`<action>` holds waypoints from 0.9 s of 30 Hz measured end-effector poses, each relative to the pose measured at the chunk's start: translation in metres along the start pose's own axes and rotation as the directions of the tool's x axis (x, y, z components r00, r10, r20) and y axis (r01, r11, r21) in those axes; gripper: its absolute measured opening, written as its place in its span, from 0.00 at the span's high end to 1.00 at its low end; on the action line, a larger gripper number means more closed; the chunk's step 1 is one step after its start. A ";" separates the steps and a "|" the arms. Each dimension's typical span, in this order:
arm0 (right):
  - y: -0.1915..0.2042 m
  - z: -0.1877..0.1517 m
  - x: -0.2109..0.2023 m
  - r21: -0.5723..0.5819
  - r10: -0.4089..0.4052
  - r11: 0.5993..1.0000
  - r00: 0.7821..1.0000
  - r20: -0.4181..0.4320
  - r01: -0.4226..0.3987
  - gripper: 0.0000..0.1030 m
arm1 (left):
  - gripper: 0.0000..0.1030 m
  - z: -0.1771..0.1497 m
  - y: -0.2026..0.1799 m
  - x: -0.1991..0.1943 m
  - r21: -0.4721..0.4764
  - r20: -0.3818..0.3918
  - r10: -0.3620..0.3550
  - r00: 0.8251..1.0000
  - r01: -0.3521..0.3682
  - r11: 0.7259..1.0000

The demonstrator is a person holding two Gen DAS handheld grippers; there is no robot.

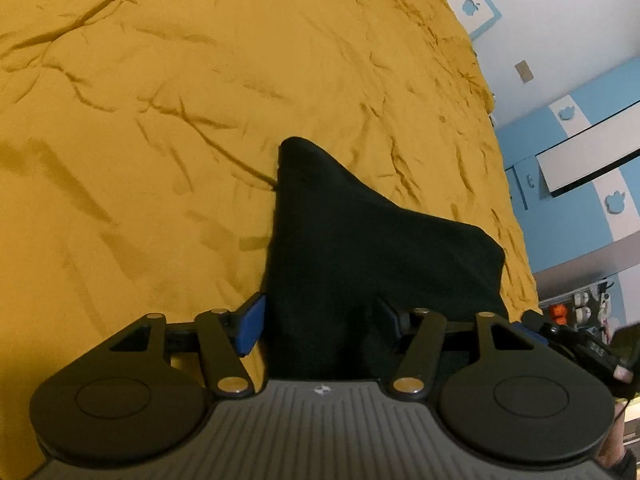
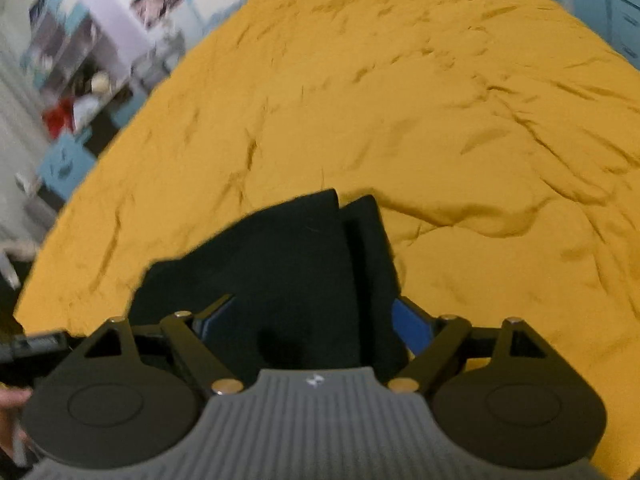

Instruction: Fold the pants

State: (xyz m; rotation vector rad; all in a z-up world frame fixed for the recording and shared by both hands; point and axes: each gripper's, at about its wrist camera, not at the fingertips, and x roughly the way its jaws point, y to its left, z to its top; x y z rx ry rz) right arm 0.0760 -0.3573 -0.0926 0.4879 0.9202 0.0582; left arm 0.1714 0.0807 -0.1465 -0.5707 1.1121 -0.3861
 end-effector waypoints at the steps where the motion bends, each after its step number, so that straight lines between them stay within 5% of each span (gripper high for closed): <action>1: -0.001 0.005 0.011 -0.006 0.009 1.000 1.000 -0.028 -0.009 0.22 | 0.34 0.001 -0.001 0.002 0.002 -0.006 0.005 1.000 -0.005 1.000; 10: -0.024 0.023 0.053 0.036 0.067 0.997 0.985 -0.159 -0.062 0.21 | 0.27 0.003 -0.015 0.016 0.107 -0.042 0.065 0.997 -0.060 0.992; 24: -0.030 0.016 0.080 0.060 0.145 0.989 0.977 -0.158 -0.137 0.21 | 0.19 0.012 -0.014 0.031 0.119 -0.061 0.039 0.997 -0.031 0.992; 26: -0.030 0.018 0.080 0.059 0.152 0.988 0.974 -0.166 -0.145 0.26 | 0.23 0.013 -0.014 0.030 0.115 -0.059 0.031 0.998 -0.024 0.993; 27: -0.030 0.019 0.079 0.058 0.157 0.987 0.973 -0.167 -0.149 0.34 | 0.35 0.012 -0.013 0.029 0.114 -0.053 0.034 0.998 -0.028 0.993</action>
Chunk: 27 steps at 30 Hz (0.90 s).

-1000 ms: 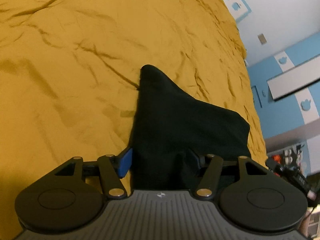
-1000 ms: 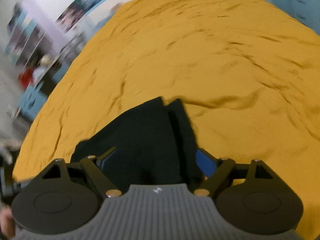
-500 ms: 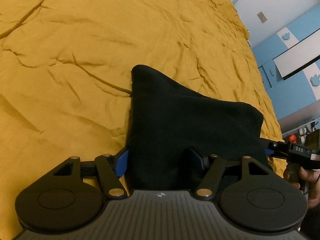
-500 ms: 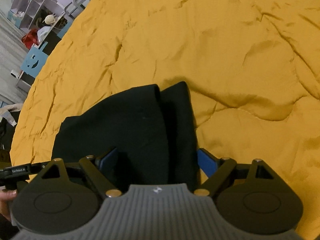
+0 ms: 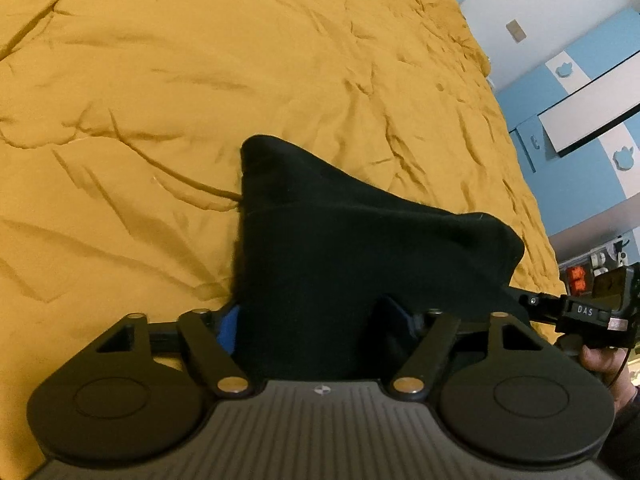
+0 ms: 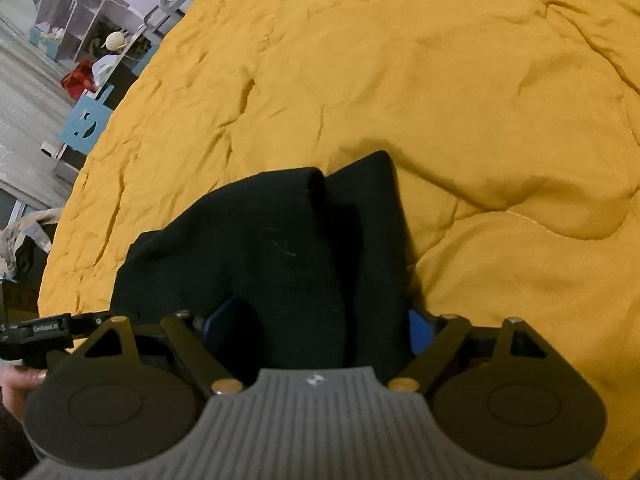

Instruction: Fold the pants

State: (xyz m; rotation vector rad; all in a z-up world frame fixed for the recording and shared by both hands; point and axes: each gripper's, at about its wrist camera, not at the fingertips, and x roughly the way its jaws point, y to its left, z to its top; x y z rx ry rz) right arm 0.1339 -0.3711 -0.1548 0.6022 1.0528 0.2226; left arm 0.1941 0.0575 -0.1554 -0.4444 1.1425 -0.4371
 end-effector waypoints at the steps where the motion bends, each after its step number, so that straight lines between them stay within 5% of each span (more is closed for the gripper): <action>1: 0.000 0.001 -0.002 0.000 -0.001 1.000 1.000 -0.002 0.001 0.44 | 0.43 0.000 0.001 -0.001 0.000 0.002 0.007 1.000 -0.007 1.000; 4: 0.000 0.003 -0.009 -0.003 0.011 1.000 1.000 -0.004 -0.011 0.63 | 0.68 0.000 0.007 -0.008 -0.031 0.003 -0.013 1.000 0.013 0.999; 7: -0.003 0.006 -0.019 0.017 0.049 0.999 0.999 0.006 -0.050 0.83 | 0.76 0.002 0.011 -0.018 -0.040 0.004 -0.057 0.998 0.057 0.998; 16: 0.005 0.011 -0.057 0.065 0.161 0.984 0.985 0.054 -0.165 0.92 | 0.79 0.014 -0.009 -0.062 0.014 0.052 -0.133 0.990 0.133 0.991; 21: 0.015 0.010 -0.069 0.073 0.203 0.976 0.978 0.052 -0.207 0.92 | 0.79 0.020 0.000 -0.074 -0.040 0.035 -0.165 0.986 0.166 0.985; 24: 0.012 0.006 -0.049 0.058 0.143 0.988 0.990 -0.006 -0.143 0.91 | 0.78 0.019 0.015 -0.051 -0.045 -0.009 -0.080 0.997 0.079 0.996; 26: 0.010 0.002 -0.031 0.013 0.015 1.000 0.999 -0.043 -0.014 0.79 | 0.74 0.012 0.026 -0.031 -0.049 -0.043 -0.018 0.999 0.016 0.999; 27: 0.007 0.000 -0.023 -0.005 -0.043 0.999 0.997 -0.065 0.043 0.65 | 0.70 0.009 0.030 -0.025 -0.049 -0.045 -0.012 0.999 0.010 0.999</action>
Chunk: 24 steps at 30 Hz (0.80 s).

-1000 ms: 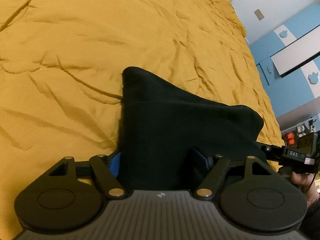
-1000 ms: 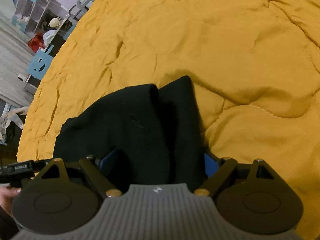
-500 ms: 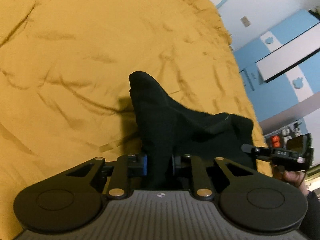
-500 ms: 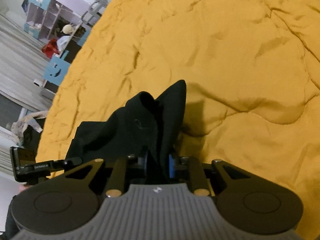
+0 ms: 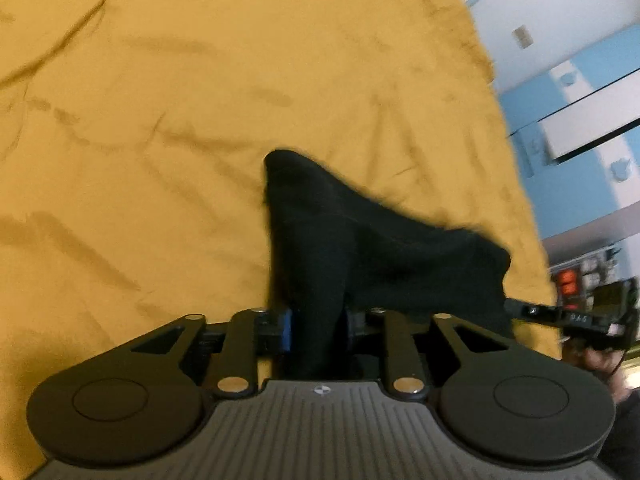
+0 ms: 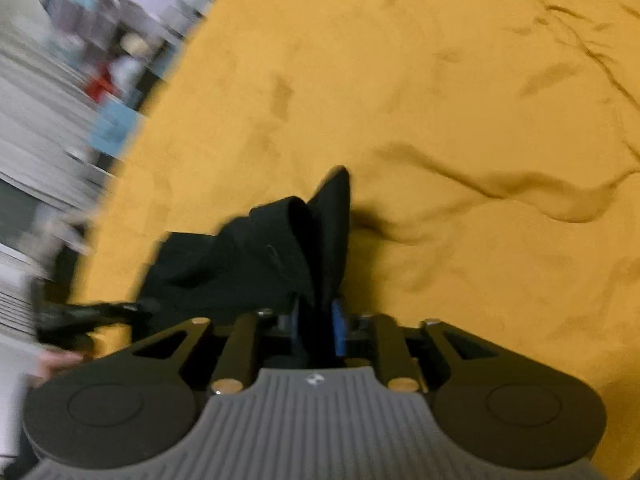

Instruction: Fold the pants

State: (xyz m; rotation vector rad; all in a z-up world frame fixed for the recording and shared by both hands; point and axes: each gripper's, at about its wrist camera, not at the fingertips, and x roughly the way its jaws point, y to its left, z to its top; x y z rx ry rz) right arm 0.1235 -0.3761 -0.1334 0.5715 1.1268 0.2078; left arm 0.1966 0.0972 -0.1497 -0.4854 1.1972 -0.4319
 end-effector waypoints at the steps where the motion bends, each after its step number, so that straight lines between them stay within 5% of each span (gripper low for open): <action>1: -0.001 -0.001 0.003 -0.018 -0.034 0.999 0.999 -0.004 0.034 0.56 | 0.65 -0.002 0.003 0.001 -0.007 0.014 -0.006 1.000 0.006 1.000; 6: -0.009 -0.002 -0.012 0.053 0.044 0.998 0.999 0.018 -0.045 0.45 | 0.60 -0.006 0.007 -0.008 -0.026 0.031 -0.032 0.999 0.033 0.999; 10: 0.015 -0.011 -0.039 -0.039 0.038 0.999 0.992 0.119 -0.034 0.44 | 0.58 -0.009 0.005 -0.014 -0.020 0.039 -0.022 0.999 0.023 1.000; 17: 0.060 -0.057 -0.042 -0.166 -0.029 0.985 0.997 0.070 0.041 0.45 | 0.53 -0.041 -0.001 -0.026 -0.011 0.035 -0.044 0.998 0.045 0.999; 18: 0.061 -0.064 -0.040 -0.169 -0.034 0.985 0.998 0.052 0.043 0.52 | 0.52 -0.045 -0.001 -0.027 -0.011 0.036 -0.043 0.998 0.043 0.999; 19: 0.060 -0.071 -0.038 -0.191 -0.054 0.980 0.998 0.038 0.060 0.73 | 0.52 -0.048 -0.001 -0.027 -0.005 0.037 -0.038 0.999 0.038 0.999; 20: 0.063 -0.075 -0.033 -0.225 -0.093 0.969 0.995 0.041 0.100 0.80 | 0.52 -0.050 -0.002 -0.028 0.001 0.040 -0.029 0.999 0.029 1.000; 21: 0.065 -0.078 -0.035 -0.252 -0.120 0.959 0.991 0.052 0.129 0.97 | 0.52 -0.050 -0.002 -0.028 0.005 0.042 -0.023 0.999 0.023 1.000; 24: 0.059 -0.073 -0.060 -0.230 -0.037 0.971 0.994 0.104 0.060 1.00 | 0.52 -0.049 -0.001 -0.032 -0.002 0.045 -0.027 0.999 0.027 1.000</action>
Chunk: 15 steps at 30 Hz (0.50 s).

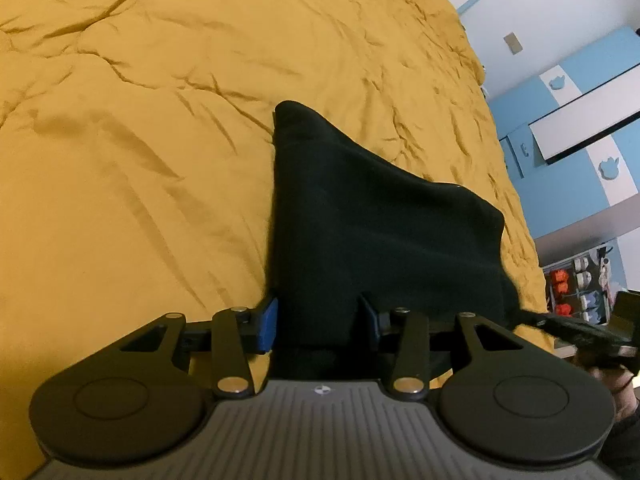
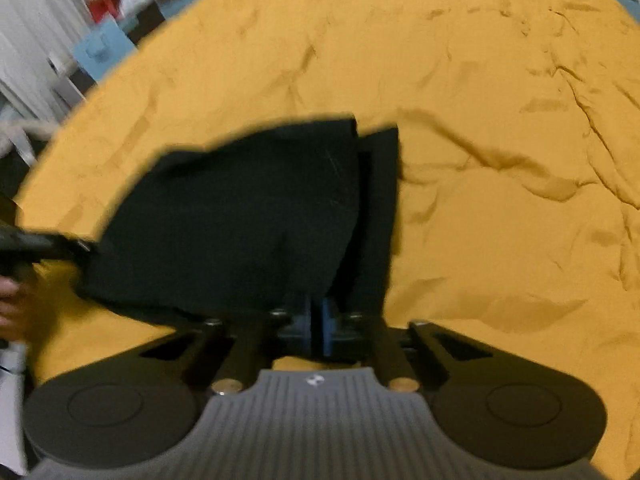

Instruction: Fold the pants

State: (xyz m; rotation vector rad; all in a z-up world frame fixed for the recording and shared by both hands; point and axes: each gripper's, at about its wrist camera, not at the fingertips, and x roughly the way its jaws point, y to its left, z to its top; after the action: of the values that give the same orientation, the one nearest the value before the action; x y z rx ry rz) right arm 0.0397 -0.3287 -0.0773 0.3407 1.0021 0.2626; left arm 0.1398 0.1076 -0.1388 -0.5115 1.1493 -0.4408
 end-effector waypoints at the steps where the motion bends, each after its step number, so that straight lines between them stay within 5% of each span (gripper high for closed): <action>1: -0.001 0.001 -0.008 -0.002 0.015 1.000 1.000 0.013 -0.015 1.00 | 0.52 0.000 -0.001 0.000 0.005 0.000 0.002 1.000 -0.002 1.000; 4: -0.009 -0.003 0.001 -0.008 0.027 1.000 0.998 -0.056 -0.027 1.00 | 0.52 -0.002 -0.001 0.003 0.021 -0.001 0.009 1.000 -0.009 1.000; 8: -0.021 -0.002 0.020 -0.053 -0.109 0.993 0.983 -0.147 0.102 0.92 | 0.51 -0.005 0.002 0.003 0.014 0.004 0.003 1.000 -0.003 1.000; 13: -0.029 0.041 0.004 0.028 -0.021 0.999 1.000 0.004 0.021 0.53 | 0.51 -0.008 0.006 0.003 0.006 0.007 -0.007 1.000 0.007 1.000; 15: -0.036 0.060 0.012 0.055 0.040 0.998 0.999 0.026 -0.041 0.46 | 0.51 -0.009 0.006 0.003 0.004 0.009 -0.007 1.000 0.007 1.000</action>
State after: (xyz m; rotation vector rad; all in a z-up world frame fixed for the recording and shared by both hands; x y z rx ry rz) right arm 0.0997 -0.3671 -0.0713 0.4145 0.9797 0.2667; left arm 0.1333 0.1092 -0.1472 -0.5134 1.1379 -0.4463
